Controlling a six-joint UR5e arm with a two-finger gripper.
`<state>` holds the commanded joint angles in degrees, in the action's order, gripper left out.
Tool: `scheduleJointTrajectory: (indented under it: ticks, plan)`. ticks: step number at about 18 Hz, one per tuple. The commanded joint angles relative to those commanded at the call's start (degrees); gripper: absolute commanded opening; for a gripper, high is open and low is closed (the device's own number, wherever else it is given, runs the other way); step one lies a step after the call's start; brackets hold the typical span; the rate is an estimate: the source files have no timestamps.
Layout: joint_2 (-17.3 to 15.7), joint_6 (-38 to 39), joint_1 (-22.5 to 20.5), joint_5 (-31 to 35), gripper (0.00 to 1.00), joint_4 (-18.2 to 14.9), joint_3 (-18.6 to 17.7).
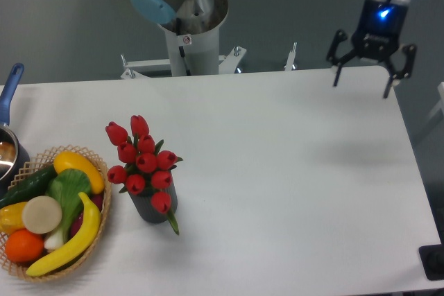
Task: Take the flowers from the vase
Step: 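Move the open gripper toward the red tulip stems above the vase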
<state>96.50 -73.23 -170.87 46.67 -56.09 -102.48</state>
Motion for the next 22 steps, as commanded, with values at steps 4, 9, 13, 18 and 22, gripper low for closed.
scheduleJointTrajectory:
  ticks: [4,9,13,18,22]
  plan:
    - [1.23,0.01,4.83,-0.26,1.00,1.41,0.09]
    - [3.87,-2.26,10.91,-0.18,1.00,4.58,0.00]
    - [4.13,-4.55,13.55,-2.10,1.00,5.28,-0.79]
    - [5.63,-6.23,14.60,-10.54,1.00,5.37,-3.51]
    - [5.01,-6.40,14.78,-16.16,1.00,5.29,-8.25]
